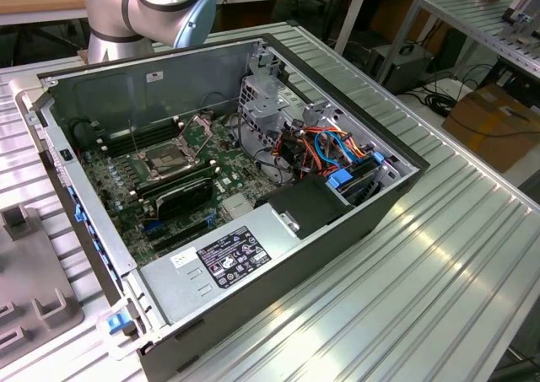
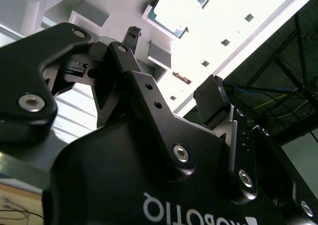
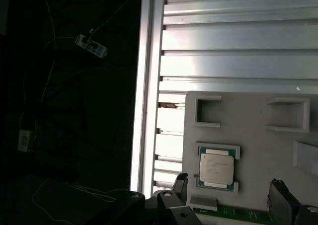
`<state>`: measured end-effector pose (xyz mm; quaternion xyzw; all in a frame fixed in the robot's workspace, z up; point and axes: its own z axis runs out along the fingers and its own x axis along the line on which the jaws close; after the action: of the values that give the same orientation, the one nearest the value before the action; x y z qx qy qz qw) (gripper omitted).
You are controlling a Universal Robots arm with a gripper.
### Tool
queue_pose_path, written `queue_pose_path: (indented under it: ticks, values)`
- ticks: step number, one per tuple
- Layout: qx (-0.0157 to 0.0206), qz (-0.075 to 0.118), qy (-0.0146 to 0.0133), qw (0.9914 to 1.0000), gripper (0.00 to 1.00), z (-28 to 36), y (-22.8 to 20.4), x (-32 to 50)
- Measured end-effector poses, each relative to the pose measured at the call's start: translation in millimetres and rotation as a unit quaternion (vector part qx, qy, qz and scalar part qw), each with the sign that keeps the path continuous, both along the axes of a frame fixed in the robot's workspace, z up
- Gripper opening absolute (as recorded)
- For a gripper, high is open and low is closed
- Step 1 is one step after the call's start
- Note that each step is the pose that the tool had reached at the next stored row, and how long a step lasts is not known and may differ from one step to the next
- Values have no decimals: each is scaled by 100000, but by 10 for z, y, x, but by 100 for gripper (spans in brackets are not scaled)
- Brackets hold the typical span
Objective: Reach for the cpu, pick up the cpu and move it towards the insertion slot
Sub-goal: 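Pick up the cpu and move it towards the insertion slot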
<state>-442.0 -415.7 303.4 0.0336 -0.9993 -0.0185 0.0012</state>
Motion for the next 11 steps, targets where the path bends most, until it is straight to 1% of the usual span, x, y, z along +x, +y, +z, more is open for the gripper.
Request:
queue_pose_path:
  ticks: [5,11]
  values:
    - [2,2,-15,100000,73,-16,-5,0]
    - [1,0,-43,100000,73,-34,-29,0]
